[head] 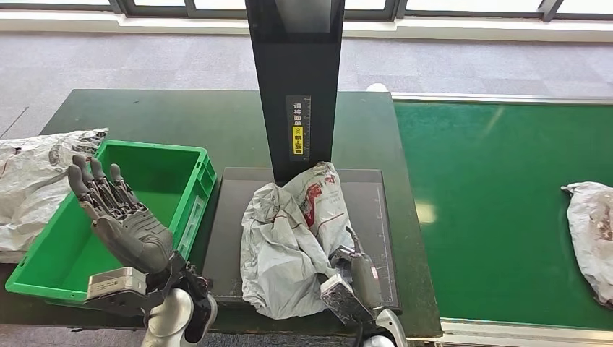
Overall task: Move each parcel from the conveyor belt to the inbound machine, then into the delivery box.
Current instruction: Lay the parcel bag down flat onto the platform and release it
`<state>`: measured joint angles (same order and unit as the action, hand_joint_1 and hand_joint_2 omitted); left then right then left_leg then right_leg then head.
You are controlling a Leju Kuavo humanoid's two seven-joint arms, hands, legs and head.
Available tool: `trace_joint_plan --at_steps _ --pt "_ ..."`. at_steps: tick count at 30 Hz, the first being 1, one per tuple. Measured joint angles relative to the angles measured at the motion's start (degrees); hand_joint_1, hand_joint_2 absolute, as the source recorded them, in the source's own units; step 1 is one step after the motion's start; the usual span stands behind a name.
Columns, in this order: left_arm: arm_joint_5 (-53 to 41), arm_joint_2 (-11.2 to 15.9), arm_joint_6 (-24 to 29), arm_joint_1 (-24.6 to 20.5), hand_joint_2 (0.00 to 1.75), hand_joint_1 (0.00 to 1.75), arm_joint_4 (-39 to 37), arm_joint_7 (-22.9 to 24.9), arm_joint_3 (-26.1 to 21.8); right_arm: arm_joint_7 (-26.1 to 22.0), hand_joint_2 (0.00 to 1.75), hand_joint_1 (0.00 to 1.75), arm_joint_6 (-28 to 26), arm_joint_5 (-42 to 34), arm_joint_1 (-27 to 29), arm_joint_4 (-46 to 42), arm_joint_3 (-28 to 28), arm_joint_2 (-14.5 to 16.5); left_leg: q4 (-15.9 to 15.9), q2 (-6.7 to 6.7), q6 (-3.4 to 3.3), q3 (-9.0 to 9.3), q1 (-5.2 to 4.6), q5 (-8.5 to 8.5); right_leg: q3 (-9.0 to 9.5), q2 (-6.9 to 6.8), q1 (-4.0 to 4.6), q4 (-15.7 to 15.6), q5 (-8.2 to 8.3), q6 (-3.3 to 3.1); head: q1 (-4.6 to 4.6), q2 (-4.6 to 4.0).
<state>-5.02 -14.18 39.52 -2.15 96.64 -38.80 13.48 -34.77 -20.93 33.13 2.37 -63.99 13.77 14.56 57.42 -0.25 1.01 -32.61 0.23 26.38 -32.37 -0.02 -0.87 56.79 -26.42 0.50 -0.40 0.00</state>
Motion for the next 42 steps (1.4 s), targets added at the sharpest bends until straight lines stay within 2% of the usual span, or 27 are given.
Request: trace_joint_plan --at_steps 19,27,32,36,42 --pt "-0.3 0.1 0.0 -0.1 0.00 0.00 -0.9 0.0 0.7 -0.8 1.75 0.00 0.1 -1.2 1.3 -2.9 0.0 -0.6 0.0 0.01 0.00 0.00 0.00 0.00 0.00 0.01 0.00 0.0 0.00 0.00 0.00 0.00" --pt "-0.2 0.1 0.0 -0.2 0.00 0.00 -1.8 0.0 1.1 1.1 1.75 0.00 -2.9 2.6 2.1 -3.7 0.0 -1.2 0.0 0.01 0.00 0.00 0.00 0.00 -0.01 0.01 0.00 0.0 0.00 0.00 -0.01 0.00" --pt "-0.3 0.1 0.0 -0.2 0.00 0.00 -2.0 0.0 1.2 1.1 1.75 0.00 -4.1 0.7 2.7 -4.3 0.0 -1.5 0.0 0.02 0.00 0.00 0.00 0.00 -0.01 0.02 0.00 0.0 0.00 0.00 0.00 0.00" --pt "-0.3 0.1 0.0 -0.2 0.00 0.00 -2.2 0.0 1.2 4.5 1.75 0.00 -11.1 9.4 2.7 -4.8 -0.1 -1.6 0.0 0.03 0.00 0.00 0.00 0.00 -0.01 0.03 0.00 0.0 0.00 0.00 0.01 0.00" --pt "-0.3 0.1 0.0 -0.3 0.00 0.00 -2.7 0.0 1.3 8.1 1.75 0.00 -15.4 14.1 3.1 -5.6 -0.1 -1.6 0.0 0.04 0.00 0.00 0.00 0.00 -0.01 0.03 0.00 0.0 0.01 0.00 0.01 0.00"
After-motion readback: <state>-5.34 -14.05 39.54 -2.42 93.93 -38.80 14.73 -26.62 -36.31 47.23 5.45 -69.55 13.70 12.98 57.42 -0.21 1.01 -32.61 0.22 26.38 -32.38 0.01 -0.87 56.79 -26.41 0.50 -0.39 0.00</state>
